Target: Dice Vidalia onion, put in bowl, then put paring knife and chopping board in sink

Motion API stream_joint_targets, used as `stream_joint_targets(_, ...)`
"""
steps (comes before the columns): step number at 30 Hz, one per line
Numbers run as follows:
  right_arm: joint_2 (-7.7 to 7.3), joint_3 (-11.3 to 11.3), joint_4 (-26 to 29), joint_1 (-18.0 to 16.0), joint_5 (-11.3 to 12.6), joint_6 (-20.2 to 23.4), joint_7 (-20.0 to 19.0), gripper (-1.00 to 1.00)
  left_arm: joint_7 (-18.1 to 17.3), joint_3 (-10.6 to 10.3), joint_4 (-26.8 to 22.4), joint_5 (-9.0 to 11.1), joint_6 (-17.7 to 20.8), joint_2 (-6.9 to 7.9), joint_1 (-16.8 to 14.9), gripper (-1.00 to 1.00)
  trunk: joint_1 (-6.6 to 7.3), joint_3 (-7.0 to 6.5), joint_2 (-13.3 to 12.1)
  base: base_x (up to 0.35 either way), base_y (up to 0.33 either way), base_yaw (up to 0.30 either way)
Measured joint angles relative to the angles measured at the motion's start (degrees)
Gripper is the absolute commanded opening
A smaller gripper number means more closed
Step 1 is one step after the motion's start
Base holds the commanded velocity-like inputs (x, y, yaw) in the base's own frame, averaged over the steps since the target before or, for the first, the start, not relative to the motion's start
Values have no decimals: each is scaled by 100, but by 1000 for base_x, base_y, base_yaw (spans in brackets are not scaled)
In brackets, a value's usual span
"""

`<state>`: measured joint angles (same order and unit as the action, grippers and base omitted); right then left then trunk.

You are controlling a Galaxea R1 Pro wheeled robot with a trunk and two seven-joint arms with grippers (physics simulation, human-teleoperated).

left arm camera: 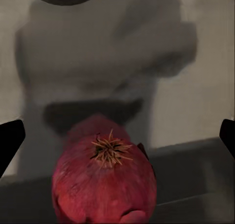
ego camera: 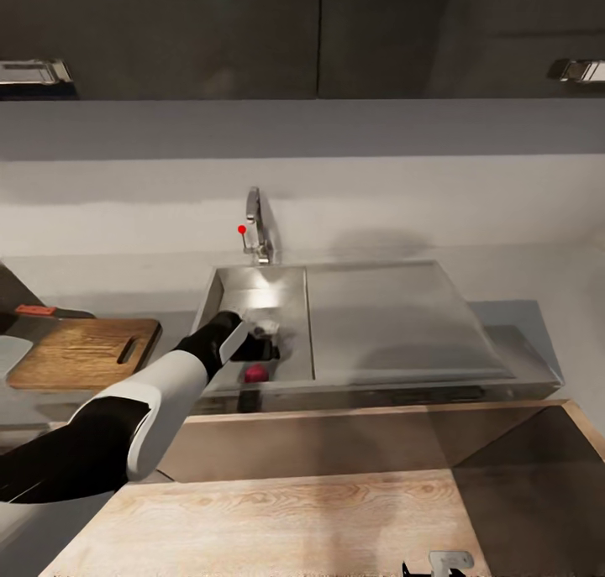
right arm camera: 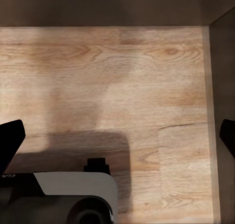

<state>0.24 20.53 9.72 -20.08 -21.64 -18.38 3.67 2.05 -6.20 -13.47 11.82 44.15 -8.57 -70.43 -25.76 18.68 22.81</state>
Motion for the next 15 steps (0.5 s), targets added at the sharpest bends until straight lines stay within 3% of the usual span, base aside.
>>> stream_joint_targets(15, 0, -1, 0, 0, 0, 0, 1, 100, 207, -11, 1, -5, -1, 3, 15, 100, 0, 138, 0, -4, 5, 0)
